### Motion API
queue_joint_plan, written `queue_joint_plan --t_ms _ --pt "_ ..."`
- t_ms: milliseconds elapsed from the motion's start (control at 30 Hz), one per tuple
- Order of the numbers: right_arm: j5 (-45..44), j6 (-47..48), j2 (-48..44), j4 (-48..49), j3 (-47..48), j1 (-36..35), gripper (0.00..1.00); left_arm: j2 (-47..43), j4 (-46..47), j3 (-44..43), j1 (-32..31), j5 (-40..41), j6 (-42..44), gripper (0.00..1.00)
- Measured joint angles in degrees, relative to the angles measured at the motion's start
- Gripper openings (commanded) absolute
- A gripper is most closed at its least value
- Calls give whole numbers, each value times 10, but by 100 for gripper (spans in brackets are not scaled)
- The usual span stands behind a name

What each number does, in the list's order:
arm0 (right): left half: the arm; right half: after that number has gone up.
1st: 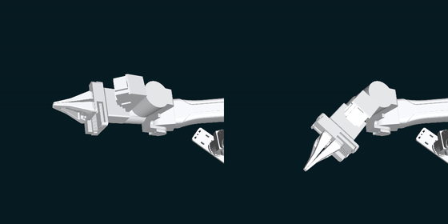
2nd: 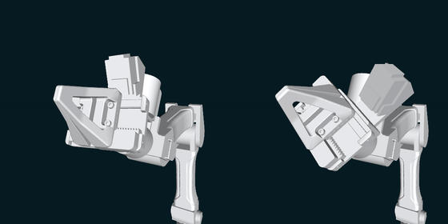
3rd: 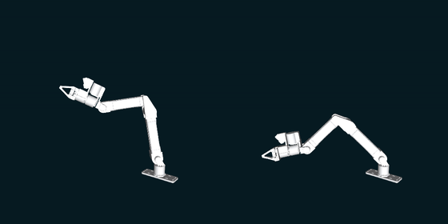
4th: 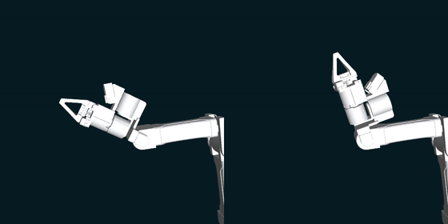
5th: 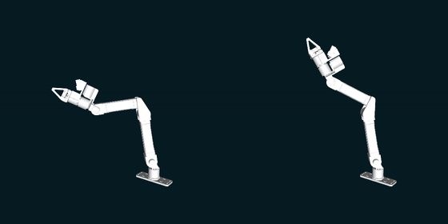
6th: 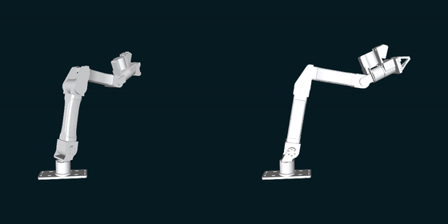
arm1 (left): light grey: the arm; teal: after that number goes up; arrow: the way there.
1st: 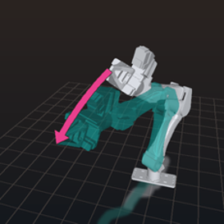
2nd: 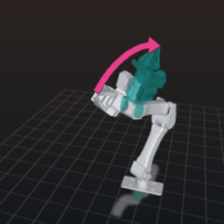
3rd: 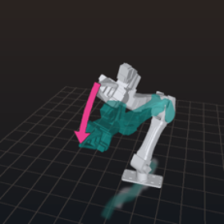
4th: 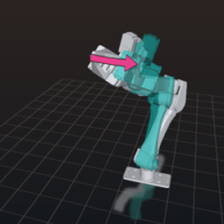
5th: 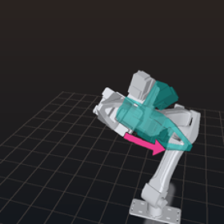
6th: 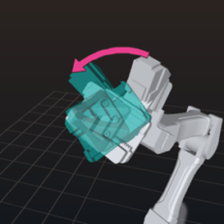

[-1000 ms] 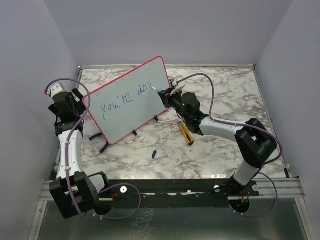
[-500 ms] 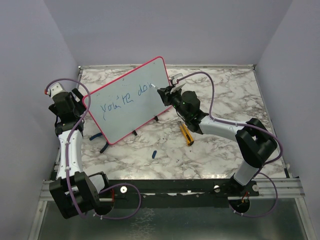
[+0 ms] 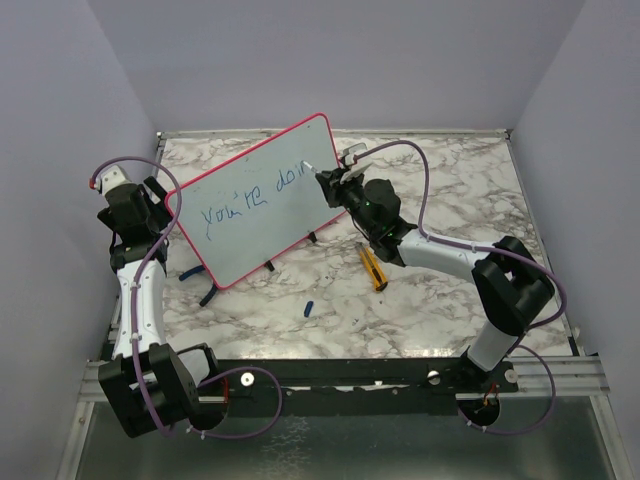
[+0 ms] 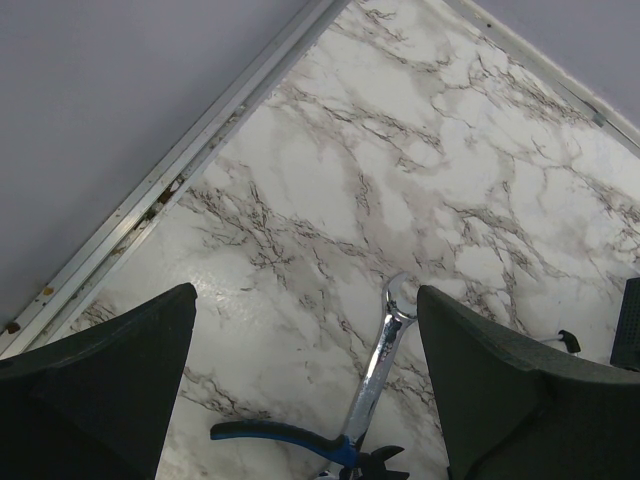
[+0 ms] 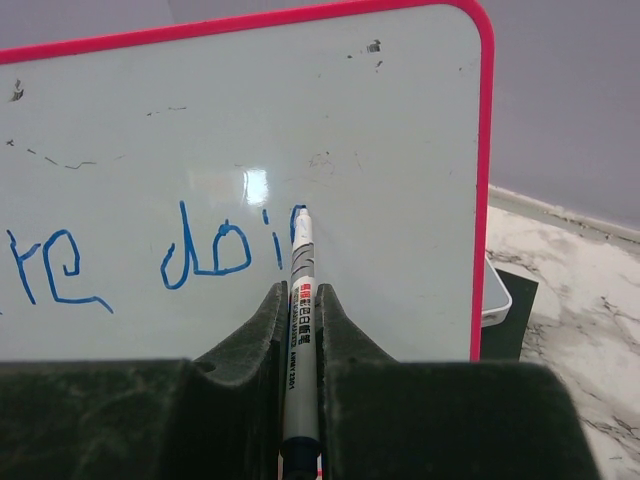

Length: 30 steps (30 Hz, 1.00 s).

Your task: Write a sentence on the whiteboard

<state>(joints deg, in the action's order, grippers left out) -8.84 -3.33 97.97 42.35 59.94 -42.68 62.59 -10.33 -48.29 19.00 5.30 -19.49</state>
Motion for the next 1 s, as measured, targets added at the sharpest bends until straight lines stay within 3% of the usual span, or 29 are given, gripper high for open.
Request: queue_joint_plan --t_ms 1000 --pt "-12 -8 5 0 -19 4 0 0 0 0 0 0 0 92"
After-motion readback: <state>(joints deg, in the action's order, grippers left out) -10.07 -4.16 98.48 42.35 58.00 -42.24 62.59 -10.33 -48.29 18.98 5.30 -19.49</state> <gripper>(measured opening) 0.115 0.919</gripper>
